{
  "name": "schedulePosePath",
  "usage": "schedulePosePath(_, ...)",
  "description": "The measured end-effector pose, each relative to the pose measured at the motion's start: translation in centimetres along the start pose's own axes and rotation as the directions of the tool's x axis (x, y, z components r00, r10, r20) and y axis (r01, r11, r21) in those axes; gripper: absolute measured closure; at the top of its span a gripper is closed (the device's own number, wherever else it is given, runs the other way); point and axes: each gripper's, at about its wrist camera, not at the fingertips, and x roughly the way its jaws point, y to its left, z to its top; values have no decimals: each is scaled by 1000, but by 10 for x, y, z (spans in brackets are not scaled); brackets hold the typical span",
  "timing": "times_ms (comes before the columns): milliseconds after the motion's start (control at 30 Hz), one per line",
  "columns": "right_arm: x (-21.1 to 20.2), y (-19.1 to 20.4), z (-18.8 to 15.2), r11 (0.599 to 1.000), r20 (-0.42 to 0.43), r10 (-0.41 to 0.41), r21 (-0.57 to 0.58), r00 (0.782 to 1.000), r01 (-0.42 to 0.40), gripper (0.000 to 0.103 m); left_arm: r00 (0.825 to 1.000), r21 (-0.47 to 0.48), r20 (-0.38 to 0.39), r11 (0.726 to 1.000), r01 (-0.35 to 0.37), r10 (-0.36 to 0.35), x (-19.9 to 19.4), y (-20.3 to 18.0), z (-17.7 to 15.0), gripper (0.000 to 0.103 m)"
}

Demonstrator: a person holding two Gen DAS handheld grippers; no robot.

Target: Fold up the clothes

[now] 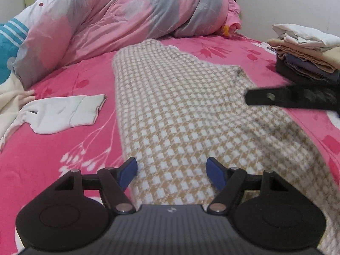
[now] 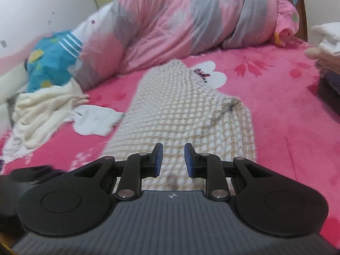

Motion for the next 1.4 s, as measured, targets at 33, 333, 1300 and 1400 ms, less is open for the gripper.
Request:
schedulePosePath(33,1,3,-7,998,-26,-32,-46,999,31,79,1000,7,2,1000,-5,5,0,-1,-1,29)
schedulePosePath(333,-5,7,-20,988,-45,-122,-102,991,117,78,999,15,-9,999,-34,34,-3,-5,-2,29)
schedulePosePath(1300,-8,11,-62,988,-26,-108,-118,994,104,76,999,3,4,999,-51,51,-8,-6,-10,29)
schedulePosePath(1400,-8,11,-63,988,-24,-105,-114,994,102,76,1000,-42,13,999,1,-1,-13,5,-20,28)
